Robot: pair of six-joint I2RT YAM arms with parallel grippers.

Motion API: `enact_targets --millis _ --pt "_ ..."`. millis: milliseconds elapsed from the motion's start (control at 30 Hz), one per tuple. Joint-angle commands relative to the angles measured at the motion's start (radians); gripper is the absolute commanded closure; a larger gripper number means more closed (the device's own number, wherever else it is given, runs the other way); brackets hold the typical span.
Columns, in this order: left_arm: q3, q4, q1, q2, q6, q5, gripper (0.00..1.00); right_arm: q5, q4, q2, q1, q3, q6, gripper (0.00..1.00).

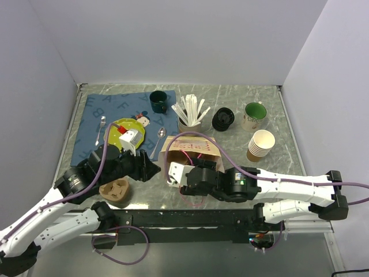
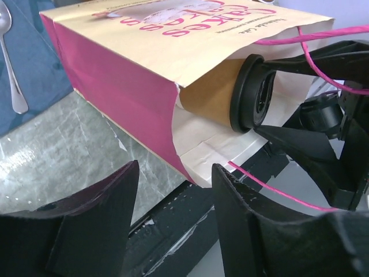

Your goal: Pack the takeout coffee

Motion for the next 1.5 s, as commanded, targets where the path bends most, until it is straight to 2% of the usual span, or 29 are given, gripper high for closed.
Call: enact_targets --millis 0,233,333,433,533,567,600,733,933,1300,1467 --pt "-0.003 0.043 -0.002 0.011 -0.051 -0.028 0.43 0.042 0.025 -0.009 0.005 0.013 0.029 0.46" --pt "-0.047 0.130 -0.002 0.022 -0.051 -0.079 0.45 0.045 0.019 0.004 0.010 0.026 0.055 0.46" --pt "-0.056 0.175 -0.002 0.037 -0.053 -0.055 0.49 0.050 0.016 0.007 0.015 0.029 0.056 0.46" --pt "-0.061 0.199 -0.001 0.055 -0.054 -0.038 0.57 0.056 0.019 0.009 0.016 0.030 0.043 0.46" --pt "-0.073 0.218 -0.001 0.051 -0.042 -0.034 0.81 0.068 0.020 0.012 0.015 0.035 0.010 0.46" --pt "-0.079 0.221 -0.002 0.045 -0.032 -0.034 0.93 0.074 0.028 0.012 0.016 0.036 -0.003 0.46" --pt "-0.083 0.222 -0.002 0.040 -0.027 -0.030 0.99 0.091 0.039 0.011 0.015 0.035 -0.019 0.46" --pt "-0.106 0.236 -0.002 0.022 -0.005 -0.010 0.99 0.106 0.126 -0.015 -0.016 0.003 -0.200 0.46" --pt "-0.139 0.270 -0.002 -0.007 0.030 0.012 0.99 0.033 0.148 -0.060 -0.099 -0.005 -0.337 0.46" --pt "-0.147 0.290 -0.002 -0.006 0.033 0.022 0.99 -0.044 0.149 -0.042 -0.136 -0.062 -0.543 0.45" --pt "-0.152 0.299 -0.002 -0.017 0.034 0.025 0.99 -0.056 0.166 -0.002 -0.145 -0.065 -0.580 0.45"
